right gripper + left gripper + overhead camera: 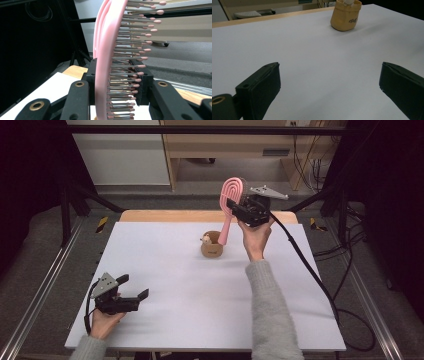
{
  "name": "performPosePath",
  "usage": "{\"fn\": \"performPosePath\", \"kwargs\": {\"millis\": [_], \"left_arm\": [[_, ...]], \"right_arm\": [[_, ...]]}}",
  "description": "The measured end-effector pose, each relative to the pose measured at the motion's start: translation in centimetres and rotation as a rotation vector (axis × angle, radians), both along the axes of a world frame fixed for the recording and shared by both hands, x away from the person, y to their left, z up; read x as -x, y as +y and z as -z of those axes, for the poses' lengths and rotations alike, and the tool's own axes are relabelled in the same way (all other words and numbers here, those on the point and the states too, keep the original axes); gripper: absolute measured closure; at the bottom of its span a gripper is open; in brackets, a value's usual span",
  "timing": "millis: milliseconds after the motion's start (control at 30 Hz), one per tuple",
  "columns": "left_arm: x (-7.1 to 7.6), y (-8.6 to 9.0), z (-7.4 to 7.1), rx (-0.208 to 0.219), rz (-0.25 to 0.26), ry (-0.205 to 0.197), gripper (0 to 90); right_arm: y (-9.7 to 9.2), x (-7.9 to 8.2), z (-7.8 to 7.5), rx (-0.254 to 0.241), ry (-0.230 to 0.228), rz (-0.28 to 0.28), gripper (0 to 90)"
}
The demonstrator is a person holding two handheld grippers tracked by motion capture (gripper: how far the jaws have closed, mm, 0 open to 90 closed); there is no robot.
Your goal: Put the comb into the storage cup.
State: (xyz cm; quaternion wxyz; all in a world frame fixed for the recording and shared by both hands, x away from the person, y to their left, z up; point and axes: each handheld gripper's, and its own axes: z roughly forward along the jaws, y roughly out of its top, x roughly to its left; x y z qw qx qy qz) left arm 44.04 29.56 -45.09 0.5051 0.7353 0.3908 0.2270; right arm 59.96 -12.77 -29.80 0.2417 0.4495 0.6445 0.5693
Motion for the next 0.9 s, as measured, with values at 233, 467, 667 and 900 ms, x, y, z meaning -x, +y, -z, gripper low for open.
{"fn": "performPosePath", "kwargs": {"millis": [233, 467, 667, 900], "left_arm": [[0.0, 0.0, 0.0, -0.001, 0.001, 0.000, 3.5], [0.0, 0.0, 0.0, 0.000, 0.001, 0.001, 3.5], [0.0, 0.0, 0.0, -0.002, 0.002, 0.001, 3.5], [0.0, 0.0, 0.0, 0.000, 0.002, 0.003, 3.5]], "right_arm": [[0.6, -0.9, 0.2, 0.016, 0.007, 0.007, 64.6], [0.9, -1.6, 0.3, 0.016, 0.013, 0.017, 64.6], [1.3, -2.2, 0.5, 0.022, 0.014, 0.021, 64.6], [1.9, -2.9, 0.7, 0.027, 0.017, 0.029, 64.6]]}}
